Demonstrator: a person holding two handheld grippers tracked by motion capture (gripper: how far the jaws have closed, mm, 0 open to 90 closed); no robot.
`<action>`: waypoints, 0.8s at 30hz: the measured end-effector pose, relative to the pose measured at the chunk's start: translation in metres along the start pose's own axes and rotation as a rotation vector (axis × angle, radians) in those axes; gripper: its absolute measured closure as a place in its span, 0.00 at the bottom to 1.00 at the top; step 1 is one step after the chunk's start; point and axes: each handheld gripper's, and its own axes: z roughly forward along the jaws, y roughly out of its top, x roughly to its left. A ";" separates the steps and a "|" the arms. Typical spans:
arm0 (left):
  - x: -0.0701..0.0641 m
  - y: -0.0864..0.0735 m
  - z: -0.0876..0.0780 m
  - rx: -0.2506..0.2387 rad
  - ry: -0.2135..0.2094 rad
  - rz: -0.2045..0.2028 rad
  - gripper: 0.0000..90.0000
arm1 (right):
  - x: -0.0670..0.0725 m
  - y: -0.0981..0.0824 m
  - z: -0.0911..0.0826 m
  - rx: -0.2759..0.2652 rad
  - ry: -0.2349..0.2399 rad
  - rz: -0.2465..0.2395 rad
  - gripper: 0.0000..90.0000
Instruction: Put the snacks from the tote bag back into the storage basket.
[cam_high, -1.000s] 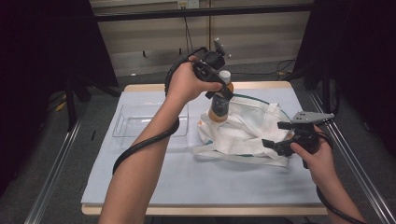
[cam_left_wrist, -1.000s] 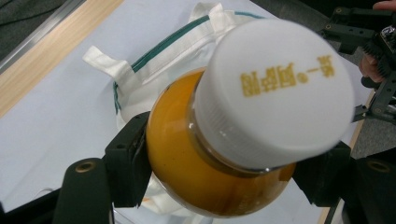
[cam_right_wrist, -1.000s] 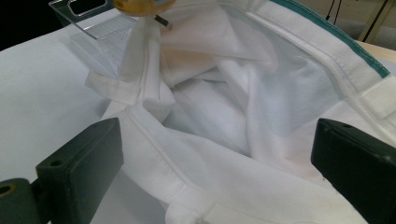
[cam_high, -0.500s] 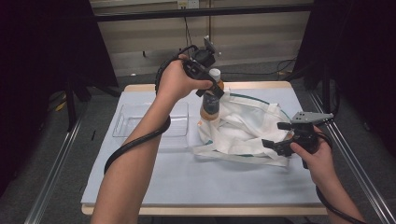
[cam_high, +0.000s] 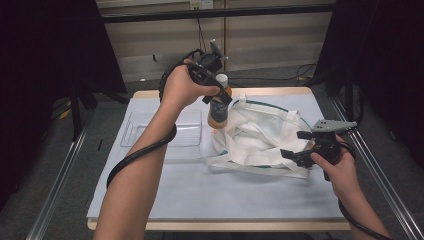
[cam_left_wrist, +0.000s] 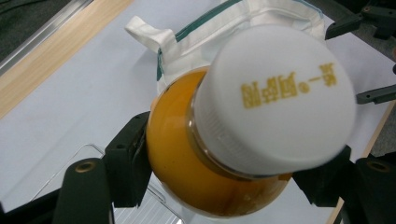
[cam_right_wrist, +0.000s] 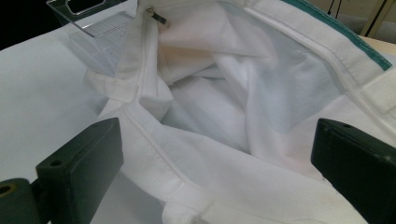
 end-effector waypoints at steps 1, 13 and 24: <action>0.001 -0.001 0.000 -0.004 -0.001 -0.002 0.34 | 0.000 0.000 0.000 0.001 0.000 0.002 0.02; 0.008 -0.009 -0.011 0.003 0.002 -0.024 0.34 | 0.001 0.001 0.000 -0.001 0.005 -0.010 0.03; 0.019 -0.019 -0.017 0.007 0.023 -0.045 0.34 | 0.003 0.001 0.000 0.005 0.006 -0.009 0.03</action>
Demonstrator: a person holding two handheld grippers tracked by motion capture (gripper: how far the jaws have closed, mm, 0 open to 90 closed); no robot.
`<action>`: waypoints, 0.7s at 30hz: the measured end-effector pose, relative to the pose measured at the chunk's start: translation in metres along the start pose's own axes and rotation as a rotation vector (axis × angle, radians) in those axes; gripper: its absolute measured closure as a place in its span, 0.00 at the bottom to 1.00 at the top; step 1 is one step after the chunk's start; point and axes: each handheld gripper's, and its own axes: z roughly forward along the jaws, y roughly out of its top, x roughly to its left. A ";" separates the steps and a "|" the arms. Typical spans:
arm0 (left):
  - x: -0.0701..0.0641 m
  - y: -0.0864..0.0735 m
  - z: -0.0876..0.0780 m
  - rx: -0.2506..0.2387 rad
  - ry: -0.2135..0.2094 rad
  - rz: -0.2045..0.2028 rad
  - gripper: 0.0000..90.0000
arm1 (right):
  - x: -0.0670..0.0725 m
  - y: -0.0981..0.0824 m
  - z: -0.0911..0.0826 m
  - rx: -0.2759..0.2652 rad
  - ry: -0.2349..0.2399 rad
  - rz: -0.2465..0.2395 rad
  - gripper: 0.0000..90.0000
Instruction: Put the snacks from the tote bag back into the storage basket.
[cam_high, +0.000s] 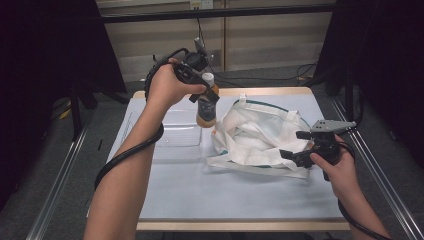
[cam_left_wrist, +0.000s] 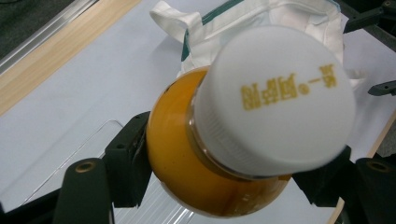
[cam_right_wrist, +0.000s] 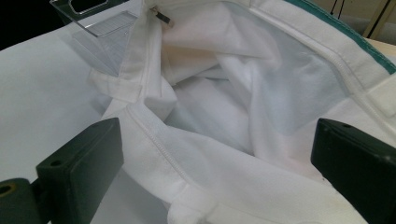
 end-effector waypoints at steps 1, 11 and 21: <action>0.001 -0.001 0.000 -0.004 0.004 -0.007 0.34 | 0.000 0.000 0.000 0.000 -0.001 0.000 0.03; 0.010 -0.009 0.003 0.009 0.019 -0.027 0.34 | 0.001 0.001 -0.002 -0.006 0.003 -0.003 0.03; 0.019 -0.019 0.007 0.037 0.031 -0.050 0.34 | 0.003 0.003 -0.004 -0.014 0.005 0.001 0.03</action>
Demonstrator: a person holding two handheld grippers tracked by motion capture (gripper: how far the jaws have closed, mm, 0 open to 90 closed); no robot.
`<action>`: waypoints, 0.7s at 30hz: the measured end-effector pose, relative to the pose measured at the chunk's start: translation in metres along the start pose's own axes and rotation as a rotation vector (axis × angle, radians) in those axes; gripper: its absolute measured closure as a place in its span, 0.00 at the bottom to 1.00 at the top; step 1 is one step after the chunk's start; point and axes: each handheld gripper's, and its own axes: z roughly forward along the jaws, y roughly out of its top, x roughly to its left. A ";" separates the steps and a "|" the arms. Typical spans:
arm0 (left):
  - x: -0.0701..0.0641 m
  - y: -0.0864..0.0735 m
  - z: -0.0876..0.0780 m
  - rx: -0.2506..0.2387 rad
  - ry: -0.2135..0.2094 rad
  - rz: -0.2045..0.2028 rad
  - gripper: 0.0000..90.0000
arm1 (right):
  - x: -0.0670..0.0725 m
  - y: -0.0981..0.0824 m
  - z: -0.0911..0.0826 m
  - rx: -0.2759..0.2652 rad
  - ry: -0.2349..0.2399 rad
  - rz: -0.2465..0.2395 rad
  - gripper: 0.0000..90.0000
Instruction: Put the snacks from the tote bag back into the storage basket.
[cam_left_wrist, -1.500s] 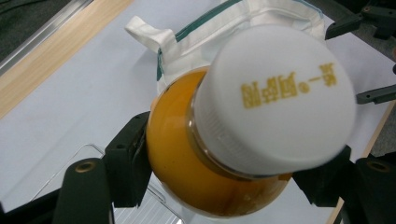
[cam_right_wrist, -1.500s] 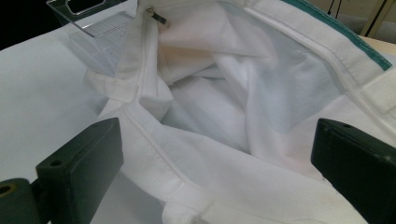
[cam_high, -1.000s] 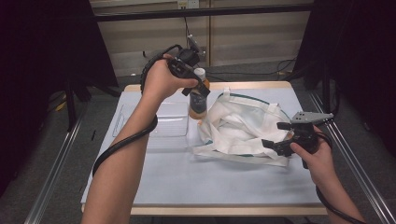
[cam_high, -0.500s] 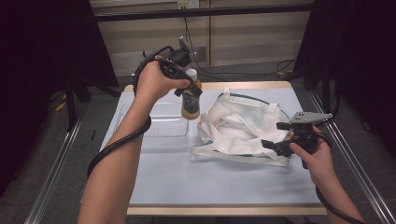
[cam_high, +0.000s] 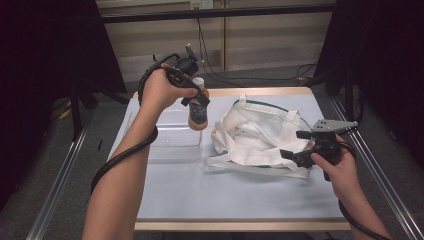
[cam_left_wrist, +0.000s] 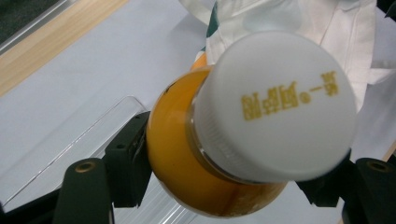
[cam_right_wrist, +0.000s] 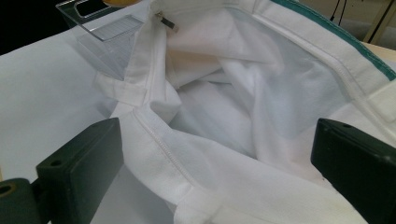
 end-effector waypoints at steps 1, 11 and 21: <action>0.001 -0.001 0.000 0.004 -0.003 -0.001 0.34 | 0.000 0.000 0.000 0.001 0.000 -0.003 0.03; 0.007 -0.010 0.003 0.018 0.000 -0.014 0.34 | 0.001 0.001 0.000 0.001 0.004 -0.007 0.03; 0.011 -0.019 0.008 0.022 -0.013 -0.031 0.34 | 0.001 0.000 0.001 0.004 0.007 -0.005 0.03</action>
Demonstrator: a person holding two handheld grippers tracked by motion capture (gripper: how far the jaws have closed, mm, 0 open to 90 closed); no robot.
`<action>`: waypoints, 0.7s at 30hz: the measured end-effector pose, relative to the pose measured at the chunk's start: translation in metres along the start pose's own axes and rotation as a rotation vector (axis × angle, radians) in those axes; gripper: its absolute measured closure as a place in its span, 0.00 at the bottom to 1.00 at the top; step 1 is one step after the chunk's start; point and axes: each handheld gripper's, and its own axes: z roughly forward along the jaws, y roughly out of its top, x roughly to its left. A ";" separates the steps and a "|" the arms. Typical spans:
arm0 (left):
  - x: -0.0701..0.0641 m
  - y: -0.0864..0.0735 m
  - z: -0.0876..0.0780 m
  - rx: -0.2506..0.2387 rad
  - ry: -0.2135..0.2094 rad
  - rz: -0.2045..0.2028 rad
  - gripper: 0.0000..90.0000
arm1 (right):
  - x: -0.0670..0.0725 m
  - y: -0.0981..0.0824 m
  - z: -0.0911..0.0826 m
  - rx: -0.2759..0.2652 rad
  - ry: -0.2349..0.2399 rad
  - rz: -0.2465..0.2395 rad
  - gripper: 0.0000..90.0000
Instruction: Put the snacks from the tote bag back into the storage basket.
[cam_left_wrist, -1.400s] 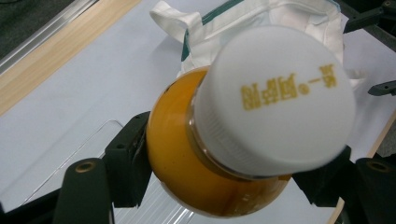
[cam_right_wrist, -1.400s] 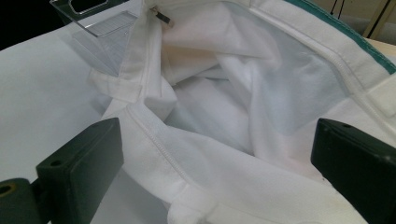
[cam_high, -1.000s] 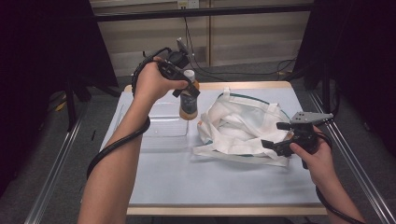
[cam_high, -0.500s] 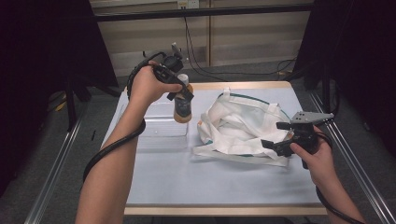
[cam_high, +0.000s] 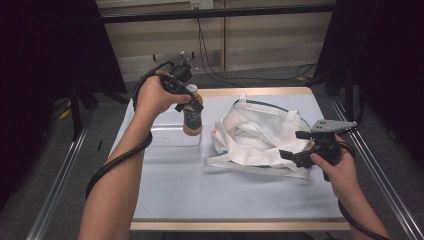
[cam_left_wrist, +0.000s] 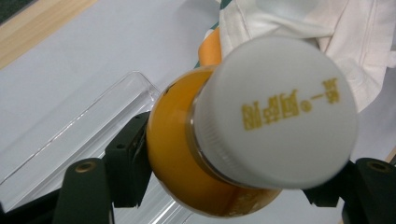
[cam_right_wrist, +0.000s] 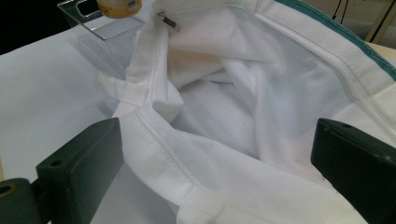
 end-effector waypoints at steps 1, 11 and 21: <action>0.001 -0.001 0.000 0.002 -0.002 0.001 0.34 | 0.000 0.000 0.000 0.000 0.002 -0.003 0.03; 0.005 -0.008 0.005 0.011 -0.001 -0.006 0.34 | 0.002 0.001 0.000 -0.004 0.005 -0.007 0.03; 0.010 -0.017 0.016 0.029 -0.009 -0.014 0.34 | 0.002 0.001 0.000 -0.002 0.008 -0.009 0.03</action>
